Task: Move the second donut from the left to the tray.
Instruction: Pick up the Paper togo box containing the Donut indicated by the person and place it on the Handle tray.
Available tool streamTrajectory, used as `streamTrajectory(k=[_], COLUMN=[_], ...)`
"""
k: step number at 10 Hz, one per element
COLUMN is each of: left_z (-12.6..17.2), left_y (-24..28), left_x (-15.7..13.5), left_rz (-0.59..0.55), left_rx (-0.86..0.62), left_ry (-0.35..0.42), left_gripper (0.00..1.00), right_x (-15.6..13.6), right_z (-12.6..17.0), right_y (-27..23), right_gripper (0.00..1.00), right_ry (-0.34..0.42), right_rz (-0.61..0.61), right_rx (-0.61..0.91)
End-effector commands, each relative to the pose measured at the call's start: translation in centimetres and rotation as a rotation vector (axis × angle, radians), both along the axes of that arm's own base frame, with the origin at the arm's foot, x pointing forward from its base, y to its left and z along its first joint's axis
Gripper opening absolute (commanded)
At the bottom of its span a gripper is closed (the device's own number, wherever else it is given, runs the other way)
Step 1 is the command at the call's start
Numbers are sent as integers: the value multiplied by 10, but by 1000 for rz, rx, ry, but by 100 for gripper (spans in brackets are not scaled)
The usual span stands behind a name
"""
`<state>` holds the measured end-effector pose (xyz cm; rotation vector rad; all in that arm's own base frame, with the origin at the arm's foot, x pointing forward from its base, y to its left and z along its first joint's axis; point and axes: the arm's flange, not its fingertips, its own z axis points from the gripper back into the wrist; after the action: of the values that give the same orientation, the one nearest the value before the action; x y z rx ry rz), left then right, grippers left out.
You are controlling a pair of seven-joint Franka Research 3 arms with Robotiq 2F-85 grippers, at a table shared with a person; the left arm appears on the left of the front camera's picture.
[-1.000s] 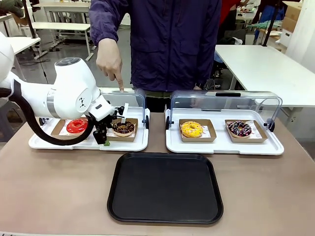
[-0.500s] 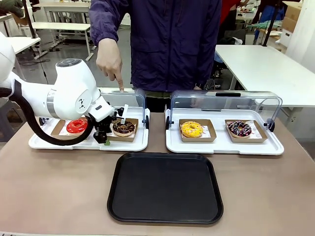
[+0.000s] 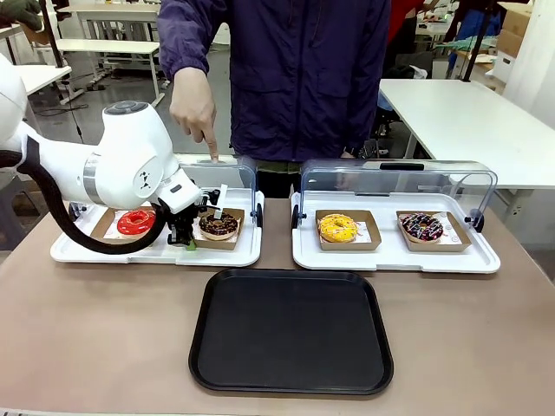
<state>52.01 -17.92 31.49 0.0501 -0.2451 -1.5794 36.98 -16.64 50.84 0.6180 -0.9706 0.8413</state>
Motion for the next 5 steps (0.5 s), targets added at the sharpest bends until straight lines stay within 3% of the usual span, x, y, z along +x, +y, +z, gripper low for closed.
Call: streamTrajectory(k=[1, 5], left_z=[1, 1], left_y=[-2, -1], left_x=[2, 0], left_rz=[14, -3], left_rx=[30, 20], left_ry=[28, 21], left_gripper=[0, 0], right_x=[4, 4], right_z=[2, 2], right_y=[0, 0], right_gripper=[100, 100], right_ry=[-35, -35], right_rz=[7, 7], right_rx=[13, 13])
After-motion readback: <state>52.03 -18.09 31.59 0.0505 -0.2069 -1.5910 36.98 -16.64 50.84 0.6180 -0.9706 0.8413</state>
